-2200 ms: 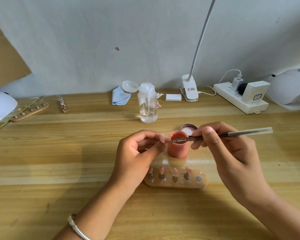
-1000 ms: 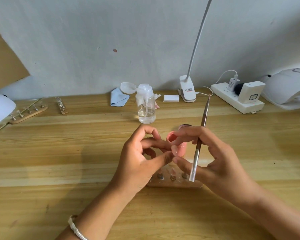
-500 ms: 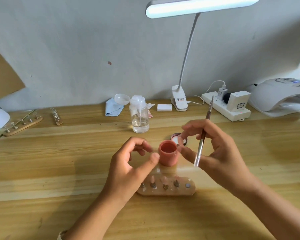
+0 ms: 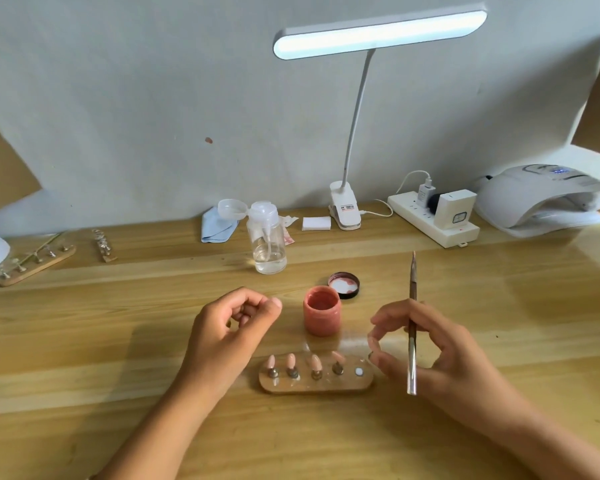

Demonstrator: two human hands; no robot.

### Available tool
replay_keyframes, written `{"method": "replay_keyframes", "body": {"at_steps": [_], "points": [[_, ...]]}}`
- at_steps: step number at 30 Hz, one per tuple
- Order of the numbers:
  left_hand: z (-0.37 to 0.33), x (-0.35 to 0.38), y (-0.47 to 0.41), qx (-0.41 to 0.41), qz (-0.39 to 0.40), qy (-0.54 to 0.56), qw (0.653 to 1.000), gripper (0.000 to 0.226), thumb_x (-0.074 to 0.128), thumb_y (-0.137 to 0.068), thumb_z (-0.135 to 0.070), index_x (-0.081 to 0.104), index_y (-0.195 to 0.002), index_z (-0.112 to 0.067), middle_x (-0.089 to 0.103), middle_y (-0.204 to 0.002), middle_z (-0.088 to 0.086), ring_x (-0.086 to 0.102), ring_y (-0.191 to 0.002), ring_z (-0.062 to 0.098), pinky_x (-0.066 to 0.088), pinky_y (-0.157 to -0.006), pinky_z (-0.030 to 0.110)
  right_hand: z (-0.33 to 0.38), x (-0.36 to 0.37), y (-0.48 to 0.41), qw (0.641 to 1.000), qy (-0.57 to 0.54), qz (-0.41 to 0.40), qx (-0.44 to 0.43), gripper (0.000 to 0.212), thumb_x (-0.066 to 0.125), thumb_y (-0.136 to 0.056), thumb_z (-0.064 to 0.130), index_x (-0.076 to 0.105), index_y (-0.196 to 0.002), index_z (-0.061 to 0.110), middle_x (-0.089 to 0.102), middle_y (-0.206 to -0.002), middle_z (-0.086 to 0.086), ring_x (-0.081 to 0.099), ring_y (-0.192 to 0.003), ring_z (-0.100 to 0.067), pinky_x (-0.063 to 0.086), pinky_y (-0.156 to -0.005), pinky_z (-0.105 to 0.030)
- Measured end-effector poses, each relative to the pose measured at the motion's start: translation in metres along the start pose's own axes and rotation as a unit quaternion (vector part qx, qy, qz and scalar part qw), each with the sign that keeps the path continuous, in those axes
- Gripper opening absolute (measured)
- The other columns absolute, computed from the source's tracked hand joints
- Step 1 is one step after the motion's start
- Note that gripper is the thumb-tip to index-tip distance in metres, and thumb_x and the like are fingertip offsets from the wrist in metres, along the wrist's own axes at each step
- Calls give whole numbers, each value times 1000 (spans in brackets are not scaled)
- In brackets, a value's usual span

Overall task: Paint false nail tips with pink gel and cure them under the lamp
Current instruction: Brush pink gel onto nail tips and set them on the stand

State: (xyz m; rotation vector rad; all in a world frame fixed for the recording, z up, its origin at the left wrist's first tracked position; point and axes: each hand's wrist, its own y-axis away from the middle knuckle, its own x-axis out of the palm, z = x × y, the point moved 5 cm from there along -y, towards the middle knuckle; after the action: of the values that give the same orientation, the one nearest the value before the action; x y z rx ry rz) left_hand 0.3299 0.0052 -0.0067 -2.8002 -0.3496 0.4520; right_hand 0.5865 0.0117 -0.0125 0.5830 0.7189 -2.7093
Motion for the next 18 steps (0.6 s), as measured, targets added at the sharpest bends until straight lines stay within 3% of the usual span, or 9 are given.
{"method": "replay_keyframes", "body": {"at_steps": [2,5,9,14,18], "points": [[2,1,-1,-21,56,-19,998,42,64,-65,-60,73,-77,-21,69,-80,3,56,-80,24,41,-69,16,0,2,-1,1000,-1,7,-6,43,87,-76,14,65,-104,39,72,-102,10,64,-108,-15,44,-91,-17],[5,3,1,-23,129,-79,988,47,65,-58,-72,71,-89,-37,65,-86,-17,47,-78,5,38,-71,15,0,7,-1,999,18,22,-20,39,88,-77,17,66,-105,34,73,-100,12,62,-108,-14,41,-90,-15],[7,8,4,3,177,-142,974,61,72,-46,-73,69,-97,-40,58,-96,-25,45,-85,-2,40,-80,17,2,12,0,999,21,37,-29,38,85,-77,28,64,-107,38,72,-103,15,61,-111,-12,40,-90,-12],[9,18,10,24,250,-230,940,63,77,-42,-72,69,-95,-39,56,-101,-24,50,-97,3,45,-85,22,-3,17,0,995,78,58,-28,36,87,-75,27,67,-102,38,70,-106,19,62,-111,-10,46,-92,-23],[9,21,9,44,257,-242,935,50,92,-51,-52,71,-93,-35,58,-96,-21,50,-90,9,44,-78,24,-2,8,0,997,52,52,-10,37,70,-80,58,63,-113,42,67,-114,20,60,-116,-5,44,-92,-15]]}}
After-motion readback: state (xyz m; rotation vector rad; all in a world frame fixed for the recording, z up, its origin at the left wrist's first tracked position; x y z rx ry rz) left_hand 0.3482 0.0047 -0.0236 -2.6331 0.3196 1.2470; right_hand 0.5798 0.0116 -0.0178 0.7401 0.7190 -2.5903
